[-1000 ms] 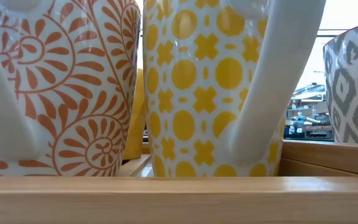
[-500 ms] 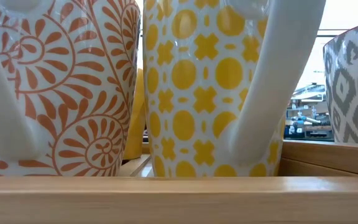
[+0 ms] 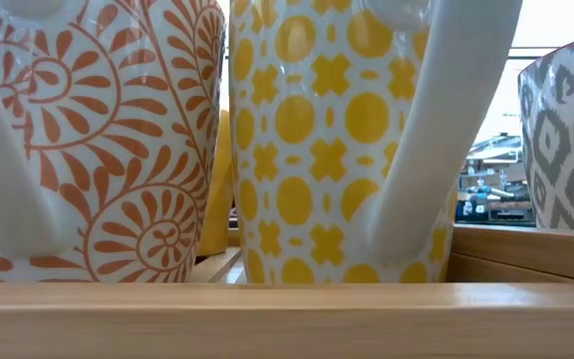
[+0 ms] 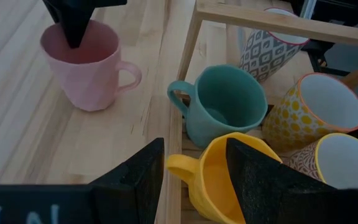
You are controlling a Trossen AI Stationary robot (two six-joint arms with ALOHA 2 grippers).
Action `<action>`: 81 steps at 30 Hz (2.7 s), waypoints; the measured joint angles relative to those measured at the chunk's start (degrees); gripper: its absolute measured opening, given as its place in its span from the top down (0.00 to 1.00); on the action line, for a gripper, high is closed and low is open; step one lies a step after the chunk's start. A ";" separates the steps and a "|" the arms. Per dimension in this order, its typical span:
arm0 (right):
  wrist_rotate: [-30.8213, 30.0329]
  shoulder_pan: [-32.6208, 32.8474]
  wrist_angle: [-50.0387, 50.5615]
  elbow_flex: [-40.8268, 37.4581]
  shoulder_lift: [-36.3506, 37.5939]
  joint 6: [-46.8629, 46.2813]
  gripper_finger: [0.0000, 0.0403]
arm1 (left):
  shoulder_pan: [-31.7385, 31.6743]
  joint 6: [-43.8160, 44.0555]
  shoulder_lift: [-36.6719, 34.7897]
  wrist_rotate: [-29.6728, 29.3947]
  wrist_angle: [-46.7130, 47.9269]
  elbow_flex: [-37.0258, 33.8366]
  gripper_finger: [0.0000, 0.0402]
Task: Place coffee mugs
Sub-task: Put the pink mug on the shelf
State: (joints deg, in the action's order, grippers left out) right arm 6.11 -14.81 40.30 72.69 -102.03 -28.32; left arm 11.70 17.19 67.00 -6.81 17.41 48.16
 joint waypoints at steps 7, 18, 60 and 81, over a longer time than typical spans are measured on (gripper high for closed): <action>0.13 0.00 -1.59 -0.04 -0.01 0.02 0.79 | -0.02 0.00 0.00 0.00 0.00 0.00 0.55; 0.42 0.00 -1.92 -0.04 -0.01 0.02 0.67 | -0.01 0.01 0.00 0.00 0.00 -0.01 0.55; -2.88 1.43 -0.48 -0.04 23.51 3.20 0.63 | -0.66 -20.91 0.00 -6.60 -21.25 -0.02 0.55; -11.17 7.91 3.07 -0.04 29.22 4.52 0.63 | -24.26 -11.65 9.13 6.51 -36.99 -0.02 0.55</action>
State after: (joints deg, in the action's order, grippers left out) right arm -5.06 -6.90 43.38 72.64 -72.81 -23.79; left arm -12.56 5.54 76.13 -0.30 -19.58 48.14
